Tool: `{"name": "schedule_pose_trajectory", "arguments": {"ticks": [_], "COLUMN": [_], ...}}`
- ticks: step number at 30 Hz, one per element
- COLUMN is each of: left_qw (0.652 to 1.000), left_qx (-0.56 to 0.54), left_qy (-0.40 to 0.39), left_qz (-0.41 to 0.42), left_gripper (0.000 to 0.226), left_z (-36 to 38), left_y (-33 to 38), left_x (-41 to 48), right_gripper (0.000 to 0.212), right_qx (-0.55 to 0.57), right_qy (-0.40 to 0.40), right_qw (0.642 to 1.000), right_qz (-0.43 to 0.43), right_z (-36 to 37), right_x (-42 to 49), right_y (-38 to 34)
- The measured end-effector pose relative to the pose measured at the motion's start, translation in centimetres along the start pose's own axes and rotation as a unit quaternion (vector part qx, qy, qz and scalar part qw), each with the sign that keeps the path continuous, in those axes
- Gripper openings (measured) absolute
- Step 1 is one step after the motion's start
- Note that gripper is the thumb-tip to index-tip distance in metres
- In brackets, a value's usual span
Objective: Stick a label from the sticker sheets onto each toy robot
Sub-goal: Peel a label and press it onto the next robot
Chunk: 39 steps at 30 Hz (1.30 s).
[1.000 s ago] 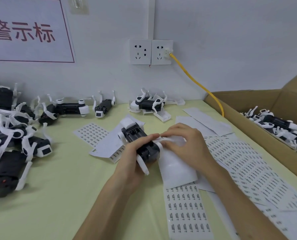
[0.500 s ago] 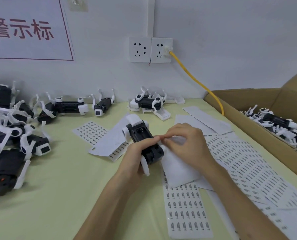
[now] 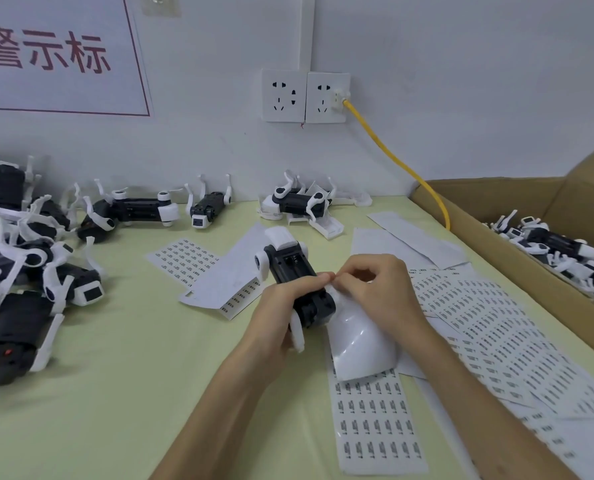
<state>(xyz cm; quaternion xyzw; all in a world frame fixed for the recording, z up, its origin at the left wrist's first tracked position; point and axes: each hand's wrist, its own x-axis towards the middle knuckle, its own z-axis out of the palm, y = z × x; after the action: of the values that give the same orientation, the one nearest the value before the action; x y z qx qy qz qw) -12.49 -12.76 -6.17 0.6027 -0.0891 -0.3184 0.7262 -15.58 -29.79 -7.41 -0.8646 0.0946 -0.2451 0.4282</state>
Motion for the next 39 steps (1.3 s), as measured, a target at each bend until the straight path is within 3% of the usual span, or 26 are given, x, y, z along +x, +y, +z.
{"name": "schedule_pose_trajectory", "arguments": {"ticks": [13,17,22,30,34,39], "left_qw": [0.996,0.996,0.994,0.984,0.988,0.987], "left_qx": [0.084,0.068,0.008,-0.035,-0.019,0.013], "left_qy": [-0.03,-0.029,0.024,0.052,0.014,0.003], "left_qz": [0.029,0.045,0.103,0.169,0.154,0.161], "left_gripper": [0.034,0.047,0.047,0.045,0.049,0.047], "left_z": [0.0,-0.3,-0.6,-1.2,-1.2,-1.0], "left_y": [-0.7,-1.3,-1.2,-0.5,-0.5,-0.8], "left_x": [0.5,1.2,1.3,1.4,1.4,1.6], "right_gripper": [0.02,0.015,0.016,0.033,0.046,0.046], "right_qx": [0.069,0.087,0.128,0.175,0.162,0.096], "right_qy": [-0.015,0.044,0.071,0.003,-0.051,-0.046], "right_qw": [0.992,0.992,0.988,0.984,0.984,0.992], "right_qz": [0.107,0.074,0.04,-0.012,-0.044,-0.064], "right_z": [-0.6,-1.1,-1.5,-1.3,-1.1,-0.9], "right_x": [0.6,0.9,1.1,0.8,0.5,0.3], "right_y": [0.2,0.7,1.0,0.3,-0.1,-0.1]}}
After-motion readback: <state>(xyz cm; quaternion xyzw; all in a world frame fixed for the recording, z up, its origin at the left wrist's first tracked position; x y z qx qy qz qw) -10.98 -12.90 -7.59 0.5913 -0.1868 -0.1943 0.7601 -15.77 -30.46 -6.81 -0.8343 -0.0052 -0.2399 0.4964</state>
